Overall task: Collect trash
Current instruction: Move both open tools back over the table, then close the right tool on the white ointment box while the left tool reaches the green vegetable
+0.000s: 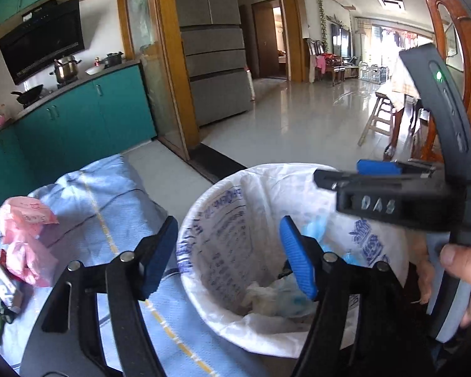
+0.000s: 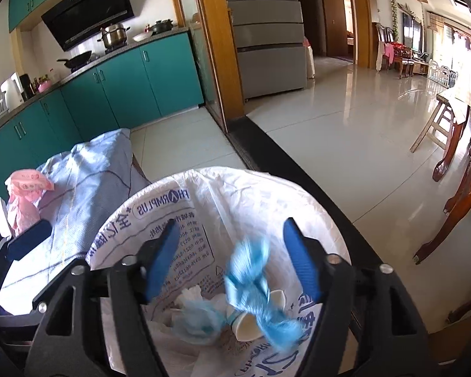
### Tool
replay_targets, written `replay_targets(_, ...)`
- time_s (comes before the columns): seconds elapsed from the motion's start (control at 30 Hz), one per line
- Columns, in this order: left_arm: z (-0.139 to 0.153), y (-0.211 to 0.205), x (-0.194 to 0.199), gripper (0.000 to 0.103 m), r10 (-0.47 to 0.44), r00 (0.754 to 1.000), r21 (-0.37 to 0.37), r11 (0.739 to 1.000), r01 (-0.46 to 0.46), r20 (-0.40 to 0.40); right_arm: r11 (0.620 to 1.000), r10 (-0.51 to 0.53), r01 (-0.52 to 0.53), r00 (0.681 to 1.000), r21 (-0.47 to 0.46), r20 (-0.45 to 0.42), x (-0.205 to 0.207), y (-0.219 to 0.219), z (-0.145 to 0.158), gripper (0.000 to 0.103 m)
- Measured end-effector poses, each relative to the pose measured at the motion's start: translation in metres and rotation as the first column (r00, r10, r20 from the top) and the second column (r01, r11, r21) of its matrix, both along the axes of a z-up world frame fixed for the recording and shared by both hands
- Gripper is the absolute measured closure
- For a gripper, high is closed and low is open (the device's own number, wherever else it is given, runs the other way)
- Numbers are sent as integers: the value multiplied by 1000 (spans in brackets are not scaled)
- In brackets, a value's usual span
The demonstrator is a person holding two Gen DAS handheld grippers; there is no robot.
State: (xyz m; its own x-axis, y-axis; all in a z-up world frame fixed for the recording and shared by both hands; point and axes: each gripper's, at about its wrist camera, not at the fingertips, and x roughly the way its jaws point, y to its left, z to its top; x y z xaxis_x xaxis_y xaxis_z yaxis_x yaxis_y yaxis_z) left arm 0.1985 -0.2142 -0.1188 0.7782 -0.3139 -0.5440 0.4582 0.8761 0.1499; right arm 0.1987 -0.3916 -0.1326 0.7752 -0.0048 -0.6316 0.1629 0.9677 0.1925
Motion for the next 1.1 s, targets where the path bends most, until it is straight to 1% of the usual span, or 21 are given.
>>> replay_targets(0.07, 3, 5, -1, 35, 13, 1000, 8, 1000, -13, 14, 1000, -10, 10, 1000, 16, 14, 0, 0, 3, 28)
replay_targets(0.17, 8, 14, -5, 34, 35, 999, 17, 999, -35, 39, 999, -7, 6, 1000, 33, 26, 5, 7, 7, 27)
replay_targets(0.33, 14, 37, -10, 33, 71, 995, 47, 996, -74, 67, 998, 48, -49, 998, 36, 30, 18, 34, 12, 26)
replay_targets(0.43, 17, 56, -8, 32, 109, 991, 67, 991, -114, 74, 995, 90, -91, 995, 38, 35, 27, 55, 15, 25)
replay_targets(0.53, 21, 84, -4, 32, 166, 982, 80, 982, -172, 86, 989, 137, -139, 990, 42, 41, 37, 80, 19, 24)
replay_targets(0.6, 26, 114, 5, 32, 244, 965, 86, 964, -252, 95, 980, 192, -194, 981, 44, 40, 43, 102, 21, 24)
replay_targets(0.63, 31, 134, 11, 32, 300, 950, 75, 949, -306, 87, 974, 219, -221, 975, 45, 40, 47, 113, 22, 24)
replay_targets(0.67, 35, 159, 18, 32, 362, 930, 55, 929, -366, 67, 965, 258, -259, 965, 45, 41, 50, 128, 24, 24)
replay_targets(0.73, 42, 202, 27, 32, 467, 884, 4, 884, -468, 16, 945, 323, -324, 945, 35, 43, 55, 154, 27, 24)
replay_targets(0.77, 46, 234, 32, 31, 535, 845, -36, 844, -535, -23, 930, 366, -367, 930, 19, 44, 57, 173, 28, 23)
replay_targets(0.8, 48, 257, 33, 30, 579, 814, -62, 812, -581, -46, 918, 396, -397, 917, 4, 45, 58, 189, 28, 23)
replay_targets(0.87, 50, 307, 32, 28, 664, 742, -109, 734, -670, -92, 888, 459, -459, 887, -2, 45, 61, 219, 27, 23)
replay_targets(0.9, 51, 322, 29, 27, 686, 719, -119, 709, -695, -107, 872, 490, -490, 871, 6, 37, 63, 233, 26, 23)
replay_targets(0.97, 48, 356, 26, 27, 733, 665, -135, 651, -747, -144, 823, 568, -568, 823, 17, 20, 66, 266, 23, 23)
replay_targets(1.0, 47, 373, 24, 27, 760, 630, -134, 615, -777, -163, 803, 596, -596, 803, 17, 17, 67, 278, 23, 23)
replay_targets(1.03, 45, 387, 22, 27, 783, 597, -128, 583, -803, -177, 772, 636, -636, 772, 16, 17, 66, 297, 24, 23)
replay_targets(1.07, 43, 398, 19, 27, 797, 575, -125, 561, -818, -186, 747, 664, -664, 748, 17, 21, 64, 309, 27, 23)
replay_targets(1.1, 42, 409, 17, 27, 815, 544, -124, 530, -839, -199, 708, 705, -706, 708, 20, 28, 62, 328, 29, 23)
